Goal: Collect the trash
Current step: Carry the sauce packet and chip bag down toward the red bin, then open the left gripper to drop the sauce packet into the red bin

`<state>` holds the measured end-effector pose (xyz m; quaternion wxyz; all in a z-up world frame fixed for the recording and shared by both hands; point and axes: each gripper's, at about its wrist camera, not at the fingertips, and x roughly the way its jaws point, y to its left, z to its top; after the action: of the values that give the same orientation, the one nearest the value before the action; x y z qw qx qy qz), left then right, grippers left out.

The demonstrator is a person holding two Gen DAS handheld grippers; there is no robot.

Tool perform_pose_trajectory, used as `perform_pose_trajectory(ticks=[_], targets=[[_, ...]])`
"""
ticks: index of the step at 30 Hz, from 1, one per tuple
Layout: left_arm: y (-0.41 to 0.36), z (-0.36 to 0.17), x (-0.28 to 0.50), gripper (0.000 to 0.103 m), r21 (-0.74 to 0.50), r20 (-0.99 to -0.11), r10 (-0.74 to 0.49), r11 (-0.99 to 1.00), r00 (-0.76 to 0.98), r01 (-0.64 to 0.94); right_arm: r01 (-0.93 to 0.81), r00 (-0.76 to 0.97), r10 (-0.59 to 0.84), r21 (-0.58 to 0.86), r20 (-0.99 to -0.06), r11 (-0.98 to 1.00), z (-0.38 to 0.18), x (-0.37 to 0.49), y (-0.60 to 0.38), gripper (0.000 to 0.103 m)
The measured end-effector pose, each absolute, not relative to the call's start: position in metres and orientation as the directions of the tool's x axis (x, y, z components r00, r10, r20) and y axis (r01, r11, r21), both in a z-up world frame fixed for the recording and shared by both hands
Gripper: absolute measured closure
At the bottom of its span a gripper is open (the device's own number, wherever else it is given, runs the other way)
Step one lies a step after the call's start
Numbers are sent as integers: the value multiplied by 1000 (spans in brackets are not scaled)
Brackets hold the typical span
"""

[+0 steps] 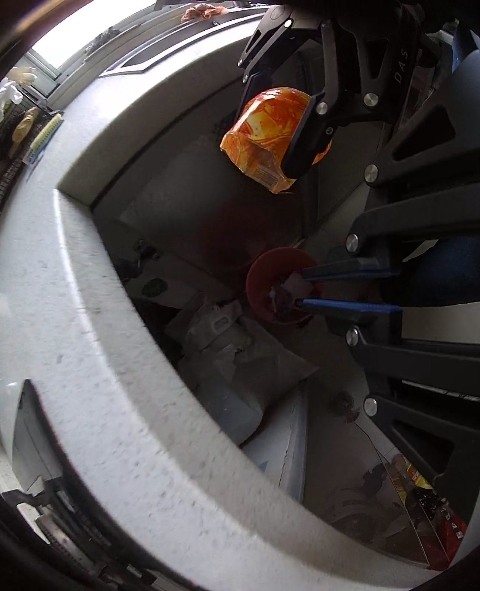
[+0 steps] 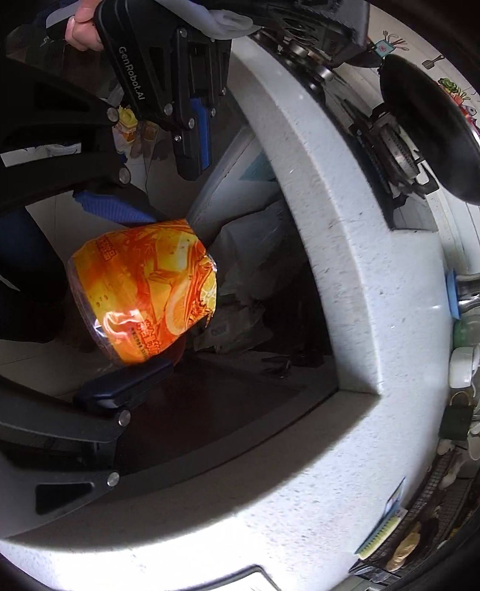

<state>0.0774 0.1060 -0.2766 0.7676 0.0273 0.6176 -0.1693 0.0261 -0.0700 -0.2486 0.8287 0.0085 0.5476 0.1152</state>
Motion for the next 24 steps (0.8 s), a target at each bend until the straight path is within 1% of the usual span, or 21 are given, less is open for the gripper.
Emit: perform_pose_trajectory(ticks=[3, 5, 7, 13, 20, 24], targets=[[101, -322, 83, 94, -178, -959, -235, 935, 158, 308, -171, 390, 181, 122, -903, 978, -291, 25, -76, 36], [97, -353, 86, 94, -178, -959, -239, 927, 152, 330, -162, 370, 172, 119, -913, 980, -324, 28, -79, 36], [92, -387, 89, 94, -161, -967, -218, 923, 129, 350, -143, 352, 144, 99, -925, 985, -353, 32, -83, 36], [81, -474, 99, 94, -194, -973, -226, 915, 52, 353, -82, 301, 129, 109, -945, 991, -425, 44, -93, 36], [64, -548, 107, 94, -215, -972, -233, 906, 7, 364, -42, 269, 130, 124, -954, 991, -490, 52, -103, 36], [59, -576, 112, 94, -207, -975, -221, 904, -6, 374, -47, 253, 131, 123, -958, 991, -519, 58, -108, 36]])
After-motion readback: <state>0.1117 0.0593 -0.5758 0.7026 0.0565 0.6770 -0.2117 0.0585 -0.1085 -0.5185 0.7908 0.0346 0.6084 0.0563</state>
